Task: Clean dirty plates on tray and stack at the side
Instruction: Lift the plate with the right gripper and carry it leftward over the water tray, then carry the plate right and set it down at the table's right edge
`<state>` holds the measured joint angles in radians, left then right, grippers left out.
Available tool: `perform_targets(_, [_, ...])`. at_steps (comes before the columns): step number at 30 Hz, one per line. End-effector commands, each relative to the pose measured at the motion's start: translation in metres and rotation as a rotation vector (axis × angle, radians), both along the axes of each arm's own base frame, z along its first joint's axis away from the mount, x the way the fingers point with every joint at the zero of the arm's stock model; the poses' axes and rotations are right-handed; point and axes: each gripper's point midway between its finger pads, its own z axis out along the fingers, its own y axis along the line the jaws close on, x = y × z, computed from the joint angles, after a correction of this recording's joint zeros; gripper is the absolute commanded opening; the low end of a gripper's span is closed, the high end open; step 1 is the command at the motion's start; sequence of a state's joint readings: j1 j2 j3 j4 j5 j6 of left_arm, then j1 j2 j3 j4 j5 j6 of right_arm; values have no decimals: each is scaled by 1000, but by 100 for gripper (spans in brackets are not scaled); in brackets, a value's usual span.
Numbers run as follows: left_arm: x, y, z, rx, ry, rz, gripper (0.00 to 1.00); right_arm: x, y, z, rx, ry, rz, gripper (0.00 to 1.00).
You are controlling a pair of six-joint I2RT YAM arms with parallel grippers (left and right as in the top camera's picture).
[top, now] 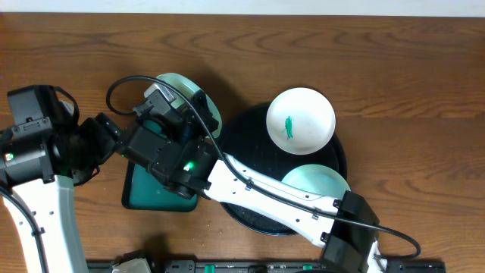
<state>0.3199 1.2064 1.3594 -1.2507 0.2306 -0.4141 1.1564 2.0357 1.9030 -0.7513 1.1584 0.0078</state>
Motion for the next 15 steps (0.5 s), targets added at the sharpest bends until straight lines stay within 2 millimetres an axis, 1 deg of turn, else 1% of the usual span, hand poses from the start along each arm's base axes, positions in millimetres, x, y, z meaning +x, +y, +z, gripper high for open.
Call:
perform_targets(1, [2,1,6,7,-18,-9,84,-2,0,16,11,-43,-14,1])
perform_targets(6, [2,1,6,7,-18,-9,84,-5,3,15,13,-37,-4,1])
perform_targets(8, [2,1,6,7,-19,-9,84,-10,13,4,26,17,48,1])
perform_targets(9, [2,1,6,7,-19,-9,84,-9,19,-6,37,56,76,1])
perform_targets(10, [2,1,6,7,-19,-9,84,-6,22,-17,48,93,90,1])
perform_targets(11, [2,1,6,7,-18,-9,84,-5,19,-23,48,102,74,1])
perform_targets(13, [1,1,6,6,-14,-11,84,-13,14,-29,48,109,47,1])
perform_targets(15, [2,1,6,10,-16,-16,84,-19,20,-33,77,126,58,1])
